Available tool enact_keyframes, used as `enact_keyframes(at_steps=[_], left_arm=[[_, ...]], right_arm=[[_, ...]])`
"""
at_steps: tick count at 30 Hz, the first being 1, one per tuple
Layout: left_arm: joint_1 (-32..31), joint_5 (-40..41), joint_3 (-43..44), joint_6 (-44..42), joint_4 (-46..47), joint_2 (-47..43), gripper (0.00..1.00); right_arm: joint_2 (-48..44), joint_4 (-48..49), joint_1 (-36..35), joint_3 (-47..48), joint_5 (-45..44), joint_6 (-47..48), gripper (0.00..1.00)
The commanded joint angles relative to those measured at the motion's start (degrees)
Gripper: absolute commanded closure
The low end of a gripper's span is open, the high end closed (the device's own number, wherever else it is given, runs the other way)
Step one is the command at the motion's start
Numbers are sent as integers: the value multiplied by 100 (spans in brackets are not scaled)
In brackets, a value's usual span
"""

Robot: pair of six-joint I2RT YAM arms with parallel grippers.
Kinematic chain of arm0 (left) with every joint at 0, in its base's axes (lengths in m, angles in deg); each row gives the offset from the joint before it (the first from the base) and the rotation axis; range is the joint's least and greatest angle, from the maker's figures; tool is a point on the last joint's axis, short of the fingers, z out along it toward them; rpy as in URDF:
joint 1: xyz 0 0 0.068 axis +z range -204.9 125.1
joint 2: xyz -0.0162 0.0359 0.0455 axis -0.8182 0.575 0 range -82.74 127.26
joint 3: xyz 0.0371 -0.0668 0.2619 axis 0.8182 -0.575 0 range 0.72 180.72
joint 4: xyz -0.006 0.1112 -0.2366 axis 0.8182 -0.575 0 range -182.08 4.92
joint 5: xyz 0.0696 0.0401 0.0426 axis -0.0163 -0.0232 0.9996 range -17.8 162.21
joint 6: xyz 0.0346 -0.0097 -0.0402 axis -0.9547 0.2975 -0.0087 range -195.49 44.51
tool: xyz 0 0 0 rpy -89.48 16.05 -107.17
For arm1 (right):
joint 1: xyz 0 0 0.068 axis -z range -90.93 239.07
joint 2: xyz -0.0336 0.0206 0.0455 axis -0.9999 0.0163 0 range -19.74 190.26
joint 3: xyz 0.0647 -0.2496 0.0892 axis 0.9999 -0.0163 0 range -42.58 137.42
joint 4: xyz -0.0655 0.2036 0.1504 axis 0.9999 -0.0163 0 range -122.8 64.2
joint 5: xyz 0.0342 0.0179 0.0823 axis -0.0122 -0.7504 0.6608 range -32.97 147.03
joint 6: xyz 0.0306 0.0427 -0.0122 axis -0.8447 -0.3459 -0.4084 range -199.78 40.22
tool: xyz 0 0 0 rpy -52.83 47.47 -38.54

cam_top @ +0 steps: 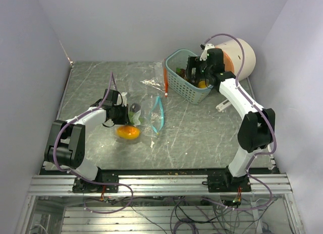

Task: Open the zip-top bag and remove the fake food
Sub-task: Place the fake fruit in the bin.

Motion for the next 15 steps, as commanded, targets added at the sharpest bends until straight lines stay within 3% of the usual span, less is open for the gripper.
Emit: enact_keyframes(at_steps=[1, 6, 9, 15], left_arm=[[-37, -40, 59, -99, 81, -135, 93], [-37, -114, 8, -90, 197, -276, 93], [-37, -97, -30, -66, 226, -349, 93], [-37, -27, -20, -63, 227, -321, 93]], right_arm=[[-208, 224, -7, 15, -401, 207, 7], [-446, 367, -307, -173, -366, 345, 9], [-569, 330, -872, -393, -471, 423, 13], [-730, 350, -1902, -1094, -638, 218, 34]])
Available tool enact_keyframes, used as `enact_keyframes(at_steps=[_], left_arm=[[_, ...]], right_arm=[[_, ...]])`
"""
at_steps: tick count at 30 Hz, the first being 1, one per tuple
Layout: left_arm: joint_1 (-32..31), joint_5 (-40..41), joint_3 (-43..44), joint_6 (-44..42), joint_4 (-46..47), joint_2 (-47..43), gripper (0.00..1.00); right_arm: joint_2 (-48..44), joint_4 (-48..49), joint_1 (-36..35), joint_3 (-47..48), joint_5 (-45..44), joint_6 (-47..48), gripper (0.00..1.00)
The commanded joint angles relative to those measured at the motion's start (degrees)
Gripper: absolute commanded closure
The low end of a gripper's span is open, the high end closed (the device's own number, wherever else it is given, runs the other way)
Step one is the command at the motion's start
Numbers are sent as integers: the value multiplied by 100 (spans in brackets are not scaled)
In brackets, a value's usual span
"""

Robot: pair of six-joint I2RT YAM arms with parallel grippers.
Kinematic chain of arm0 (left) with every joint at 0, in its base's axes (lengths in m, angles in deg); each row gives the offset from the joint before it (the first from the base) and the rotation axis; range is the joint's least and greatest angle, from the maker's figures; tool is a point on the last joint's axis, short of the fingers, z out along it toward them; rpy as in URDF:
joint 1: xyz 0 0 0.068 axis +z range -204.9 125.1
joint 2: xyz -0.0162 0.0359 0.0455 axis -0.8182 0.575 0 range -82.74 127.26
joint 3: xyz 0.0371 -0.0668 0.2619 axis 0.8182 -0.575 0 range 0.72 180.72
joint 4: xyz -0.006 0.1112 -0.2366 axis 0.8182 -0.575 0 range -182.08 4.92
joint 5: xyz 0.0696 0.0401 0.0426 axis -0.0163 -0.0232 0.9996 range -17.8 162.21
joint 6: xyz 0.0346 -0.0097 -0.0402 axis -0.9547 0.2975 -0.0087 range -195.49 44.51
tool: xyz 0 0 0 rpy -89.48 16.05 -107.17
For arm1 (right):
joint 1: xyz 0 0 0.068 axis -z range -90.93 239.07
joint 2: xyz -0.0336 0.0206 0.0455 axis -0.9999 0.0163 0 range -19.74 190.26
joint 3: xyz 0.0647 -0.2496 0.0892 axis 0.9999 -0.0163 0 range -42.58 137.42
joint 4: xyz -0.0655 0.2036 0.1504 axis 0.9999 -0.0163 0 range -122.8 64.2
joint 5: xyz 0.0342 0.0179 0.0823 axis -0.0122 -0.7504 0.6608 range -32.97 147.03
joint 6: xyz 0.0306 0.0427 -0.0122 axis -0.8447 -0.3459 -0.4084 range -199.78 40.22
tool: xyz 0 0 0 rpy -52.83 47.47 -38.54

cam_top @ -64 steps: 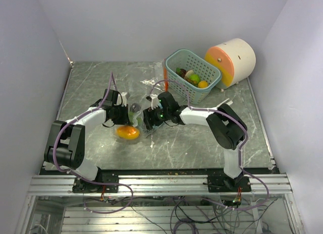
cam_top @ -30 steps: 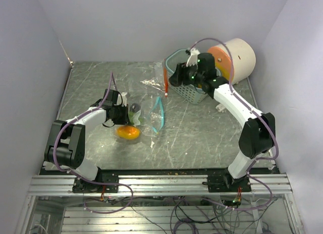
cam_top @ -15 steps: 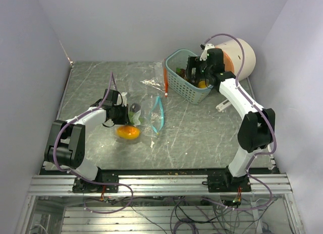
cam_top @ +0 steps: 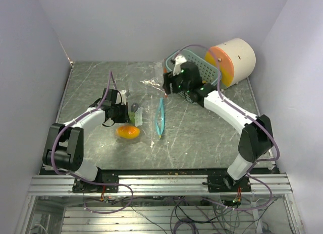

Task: Open the zip-top bag and remove the fake food
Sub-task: Place the fake fruit in the bin, then pick up the fake fruit from the zipper food storage bag.

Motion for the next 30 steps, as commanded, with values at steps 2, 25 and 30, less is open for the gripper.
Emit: enact_keyframes(at_steps=[2, 25, 30], left_arm=[[-37, -24, -25, -37, 153, -91, 93], [-37, 32, -62, -37, 103, -216, 93], [-37, 55, -60, -46, 87, -232, 93]], right_arm=[[-327, 277, -591, -947, 88, -421, 48], [1119, 1570, -975, -2001, 870, -1406, 91], [1315, 1390, -966, -1847, 698, -1249, 94]])
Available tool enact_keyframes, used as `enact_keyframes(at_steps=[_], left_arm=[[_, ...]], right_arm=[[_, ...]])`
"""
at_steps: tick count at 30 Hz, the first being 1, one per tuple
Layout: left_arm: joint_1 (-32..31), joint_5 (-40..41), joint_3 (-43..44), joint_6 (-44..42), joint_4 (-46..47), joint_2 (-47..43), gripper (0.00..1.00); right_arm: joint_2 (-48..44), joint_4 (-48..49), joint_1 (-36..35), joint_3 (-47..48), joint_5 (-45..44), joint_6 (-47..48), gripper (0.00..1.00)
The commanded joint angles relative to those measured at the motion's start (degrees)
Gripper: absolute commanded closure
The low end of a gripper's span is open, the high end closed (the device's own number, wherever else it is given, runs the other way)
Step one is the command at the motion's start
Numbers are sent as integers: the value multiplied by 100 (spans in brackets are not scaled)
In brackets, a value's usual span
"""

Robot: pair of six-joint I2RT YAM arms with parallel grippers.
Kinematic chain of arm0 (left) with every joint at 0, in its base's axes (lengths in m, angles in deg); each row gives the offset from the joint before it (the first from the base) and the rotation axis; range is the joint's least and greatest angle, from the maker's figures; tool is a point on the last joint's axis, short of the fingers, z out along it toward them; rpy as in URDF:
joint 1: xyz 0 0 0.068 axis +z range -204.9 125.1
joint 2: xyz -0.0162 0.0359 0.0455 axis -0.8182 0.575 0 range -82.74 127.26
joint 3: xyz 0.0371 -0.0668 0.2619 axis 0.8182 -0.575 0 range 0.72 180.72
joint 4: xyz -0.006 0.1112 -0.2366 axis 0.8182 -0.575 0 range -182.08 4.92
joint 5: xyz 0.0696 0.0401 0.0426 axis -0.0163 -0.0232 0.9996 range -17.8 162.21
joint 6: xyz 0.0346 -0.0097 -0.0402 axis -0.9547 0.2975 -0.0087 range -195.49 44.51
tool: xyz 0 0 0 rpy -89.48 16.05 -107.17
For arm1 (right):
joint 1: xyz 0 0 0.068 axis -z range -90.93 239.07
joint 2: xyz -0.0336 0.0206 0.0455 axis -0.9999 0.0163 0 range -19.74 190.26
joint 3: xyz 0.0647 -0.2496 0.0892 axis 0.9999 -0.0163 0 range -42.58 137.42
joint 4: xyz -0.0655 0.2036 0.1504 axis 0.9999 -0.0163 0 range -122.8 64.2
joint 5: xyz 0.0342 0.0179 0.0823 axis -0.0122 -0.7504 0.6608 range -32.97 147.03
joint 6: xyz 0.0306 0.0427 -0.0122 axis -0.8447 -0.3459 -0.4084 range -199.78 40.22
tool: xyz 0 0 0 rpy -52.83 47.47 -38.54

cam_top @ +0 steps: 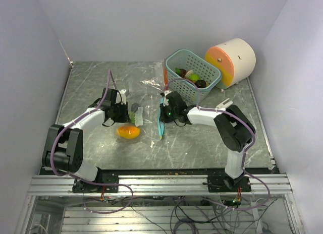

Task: Open the zip-top bag and remove the fake food
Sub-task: Pick up the fake fruit from the zipper food storage bag.

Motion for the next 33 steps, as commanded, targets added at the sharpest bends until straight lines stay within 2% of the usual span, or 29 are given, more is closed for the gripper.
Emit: enact_keyframes(at_steps=[1, 5, 8, 15, 21, 22, 25, 27, 33], left_arm=[[-37, 51, -52, -48, 63, -151, 93], [-37, 50, -52, -57, 66, -147, 93], [-38, 38, -51, -57, 67, -134, 93], [-37, 40, -62, -68, 43, -170, 93], [-37, 81, -68, -53, 34, -226, 93], [-37, 73, -70, -49, 42, -228, 93], [-37, 51, -53, -56, 49, -181, 93], [-37, 46, -56, -57, 45, -177, 93], [-37, 32, -64, -48, 61, -180, 93]], right_arm=[[137, 2, -22, 273, -190, 144, 94], [102, 104, -6, 231, -74, 100, 94], [198, 295, 5, 228, 208, 73, 90], [643, 651, 13, 267, 843, -150, 85], [515, 835, 81, 104, 945, -425, 84], [475, 954, 132, 38, 1113, -527, 81], [351, 2012, 411, -355, 1861, -1232, 59], [284, 2604, 552, -639, 2104, -1592, 50], [553, 2213, 571, -237, 2225, -1326, 40]])
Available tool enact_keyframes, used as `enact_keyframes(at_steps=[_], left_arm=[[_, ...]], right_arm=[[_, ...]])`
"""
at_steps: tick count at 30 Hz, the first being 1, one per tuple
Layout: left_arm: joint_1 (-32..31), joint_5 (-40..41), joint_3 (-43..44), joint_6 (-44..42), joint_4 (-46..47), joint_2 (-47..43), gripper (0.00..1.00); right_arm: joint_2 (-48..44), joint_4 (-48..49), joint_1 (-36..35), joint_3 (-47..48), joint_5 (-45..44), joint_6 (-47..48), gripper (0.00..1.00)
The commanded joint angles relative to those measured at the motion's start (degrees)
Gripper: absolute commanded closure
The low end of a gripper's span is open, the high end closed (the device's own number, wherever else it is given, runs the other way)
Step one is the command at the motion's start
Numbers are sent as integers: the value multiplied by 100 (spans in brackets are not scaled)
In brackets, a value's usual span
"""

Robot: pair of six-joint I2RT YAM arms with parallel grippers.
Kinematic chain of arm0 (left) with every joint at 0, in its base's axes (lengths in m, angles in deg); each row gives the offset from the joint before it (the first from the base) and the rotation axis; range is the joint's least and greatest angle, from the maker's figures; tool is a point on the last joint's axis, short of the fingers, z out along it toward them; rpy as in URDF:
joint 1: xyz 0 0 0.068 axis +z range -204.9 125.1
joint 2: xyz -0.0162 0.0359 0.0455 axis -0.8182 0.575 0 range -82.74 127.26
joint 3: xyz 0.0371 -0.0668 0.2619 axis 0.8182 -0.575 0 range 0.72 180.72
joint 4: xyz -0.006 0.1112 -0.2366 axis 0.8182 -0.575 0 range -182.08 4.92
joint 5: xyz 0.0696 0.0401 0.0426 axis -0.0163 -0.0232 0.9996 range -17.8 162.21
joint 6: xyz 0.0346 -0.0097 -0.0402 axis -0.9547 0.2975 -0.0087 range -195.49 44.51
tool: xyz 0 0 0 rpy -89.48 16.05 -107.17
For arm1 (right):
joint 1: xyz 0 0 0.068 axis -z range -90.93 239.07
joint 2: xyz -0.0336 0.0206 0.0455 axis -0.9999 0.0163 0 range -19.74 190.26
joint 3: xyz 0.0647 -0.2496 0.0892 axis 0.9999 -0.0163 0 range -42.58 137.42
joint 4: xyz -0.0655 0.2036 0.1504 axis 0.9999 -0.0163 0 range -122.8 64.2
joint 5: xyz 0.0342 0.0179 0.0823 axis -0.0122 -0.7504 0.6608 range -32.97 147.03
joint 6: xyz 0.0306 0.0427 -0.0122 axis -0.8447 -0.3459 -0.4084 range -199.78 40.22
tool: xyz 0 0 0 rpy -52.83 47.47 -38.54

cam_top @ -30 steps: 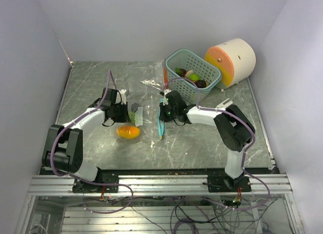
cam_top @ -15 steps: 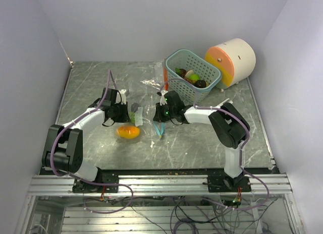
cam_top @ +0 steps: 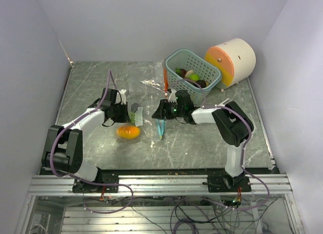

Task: Open the zip-top bag and remove the fake food
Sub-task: Pick up the fake fruit from the zipper food storage bag.

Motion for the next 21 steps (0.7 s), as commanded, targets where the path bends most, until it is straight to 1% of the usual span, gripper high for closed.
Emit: enact_keyframes(at_steps=[1, 3, 4, 5, 6, 8, 12, 16, 17, 21], left_arm=[[-37, 31, -49, -46, 61, -119, 93], [-37, 36, -47, -46, 56, -129, 93], [-37, 36, -46, -41, 58, -130, 93], [-35, 37, -50, -45, 60, -143, 93], [-36, 38, -47, -46, 51, -143, 93], [-37, 50, -49, -55, 35, -148, 93], [-37, 70, -49, -55, 38, -161, 93], [-41, 73, -17, -56, 47, -126, 93], [-37, 75, -14, -59, 58, -121, 93], [-37, 82, -17, -55, 54, -127, 93]], right_arm=[[195, 203, -50, 258, 337, -76, 39], [240, 304, -49, 306, 381, -117, 38], [403, 303, -49, 361, 393, -118, 38], [476, 298, -50, 422, 407, -110, 41], [512, 298, -54, 491, 420, -106, 45], [504, 244, -59, 601, 418, -85, 57], [312, -50, -57, 731, 337, 82, 78], [-129, -307, -58, 643, 224, 252, 98], [-226, -366, -58, 607, 206, 275, 100], [-593, -517, -66, 473, 162, 251, 100]])
